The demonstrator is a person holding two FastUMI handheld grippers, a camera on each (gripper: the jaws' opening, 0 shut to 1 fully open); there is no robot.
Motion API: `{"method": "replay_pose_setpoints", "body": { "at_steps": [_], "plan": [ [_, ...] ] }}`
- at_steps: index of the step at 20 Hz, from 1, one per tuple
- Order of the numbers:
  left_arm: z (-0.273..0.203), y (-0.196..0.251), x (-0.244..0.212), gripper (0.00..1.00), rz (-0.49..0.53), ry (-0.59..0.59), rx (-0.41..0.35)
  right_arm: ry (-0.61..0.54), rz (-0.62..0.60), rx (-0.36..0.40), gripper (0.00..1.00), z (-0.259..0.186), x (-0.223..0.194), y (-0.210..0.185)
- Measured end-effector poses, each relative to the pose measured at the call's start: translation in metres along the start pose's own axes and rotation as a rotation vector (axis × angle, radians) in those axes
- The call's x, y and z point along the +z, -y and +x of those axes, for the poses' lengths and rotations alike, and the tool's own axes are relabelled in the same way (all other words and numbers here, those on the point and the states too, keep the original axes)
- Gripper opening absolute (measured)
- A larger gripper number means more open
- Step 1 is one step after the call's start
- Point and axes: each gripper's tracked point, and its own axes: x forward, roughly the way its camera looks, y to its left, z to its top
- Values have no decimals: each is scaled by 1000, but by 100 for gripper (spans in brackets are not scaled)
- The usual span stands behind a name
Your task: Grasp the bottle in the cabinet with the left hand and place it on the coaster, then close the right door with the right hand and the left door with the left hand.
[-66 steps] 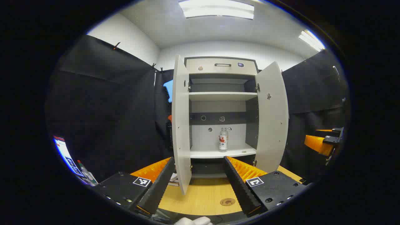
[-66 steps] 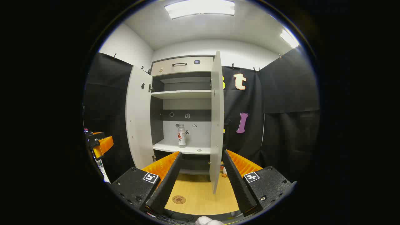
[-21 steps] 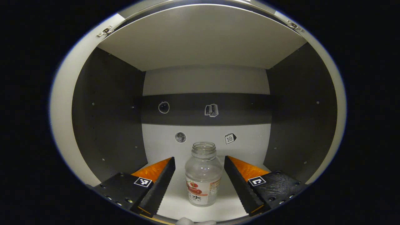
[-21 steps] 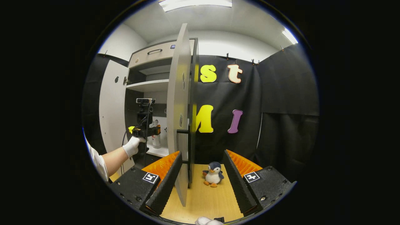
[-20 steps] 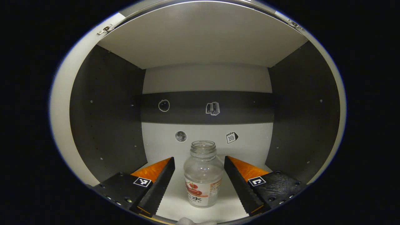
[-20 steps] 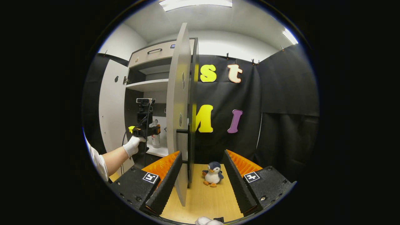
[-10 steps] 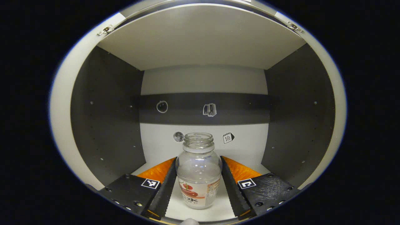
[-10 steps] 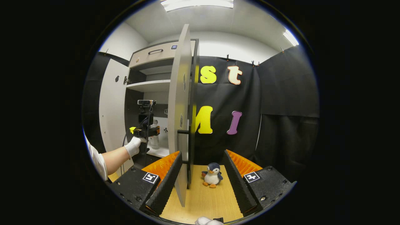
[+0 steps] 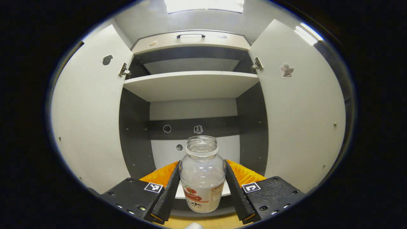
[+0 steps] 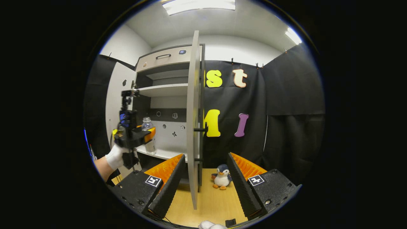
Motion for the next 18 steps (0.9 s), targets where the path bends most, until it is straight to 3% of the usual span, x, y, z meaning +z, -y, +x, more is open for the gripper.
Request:
{"method": "replay_pose_setpoints", "body": {
  "at_steps": [3,8,15,18],
  "plan": [
    [-40,5,-15,75,-16,-34,-18,-19,19,-22,82,-9,-15,1],
    [-113,17,-100,75,4,-89,-34,-61,12,-48,82,-21,-43,3],
    [-153,28,-224,75,-12,-160,-39,-147,-43,-52,82,-23,-76,8],
    [-159,38,-256,75,-7,-151,-60,-188,-78,-37,82,-18,-88,8]
  ]
}}
